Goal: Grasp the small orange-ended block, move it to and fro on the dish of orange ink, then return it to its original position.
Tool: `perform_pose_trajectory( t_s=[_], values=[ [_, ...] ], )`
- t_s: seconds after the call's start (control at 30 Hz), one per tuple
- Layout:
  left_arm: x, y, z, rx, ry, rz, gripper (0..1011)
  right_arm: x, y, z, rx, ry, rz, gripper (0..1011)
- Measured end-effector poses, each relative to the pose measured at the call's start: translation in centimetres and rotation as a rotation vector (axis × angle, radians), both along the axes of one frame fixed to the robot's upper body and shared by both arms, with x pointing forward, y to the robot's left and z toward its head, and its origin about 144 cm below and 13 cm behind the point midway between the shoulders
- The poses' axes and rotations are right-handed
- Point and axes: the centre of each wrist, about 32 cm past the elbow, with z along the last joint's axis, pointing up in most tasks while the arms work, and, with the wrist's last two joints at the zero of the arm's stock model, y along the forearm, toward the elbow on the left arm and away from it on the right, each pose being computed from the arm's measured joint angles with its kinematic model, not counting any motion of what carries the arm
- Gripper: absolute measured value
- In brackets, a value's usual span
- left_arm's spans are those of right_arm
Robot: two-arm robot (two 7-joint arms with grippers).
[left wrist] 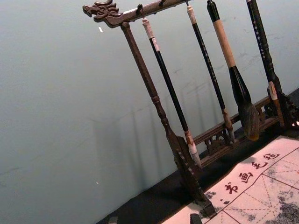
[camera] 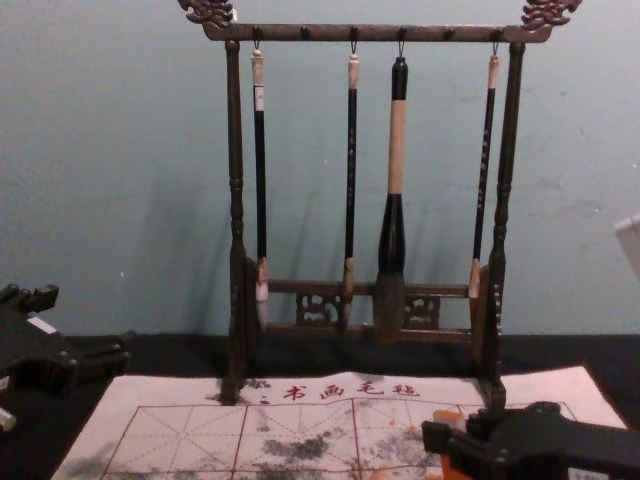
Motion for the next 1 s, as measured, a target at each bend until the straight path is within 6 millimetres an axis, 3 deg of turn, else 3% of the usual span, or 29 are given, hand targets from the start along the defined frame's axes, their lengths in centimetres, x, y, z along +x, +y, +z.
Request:
perform_pose_trajectory(
  t_s=[0.5, 1.0],
  values=[
    [0.0, 0.0, 0.0, 0.0, 0.0, 0.0, 1001, -1.8, -0.4, 0.0, 0.012, 0.022, 0.03, 91],
    [0.0, 0.0, 0.0, 0.0, 0.0, 0.0, 1001, -1.5, 0.9, -0.1, 0.013, 0.024, 0.077, 91]
  ],
)
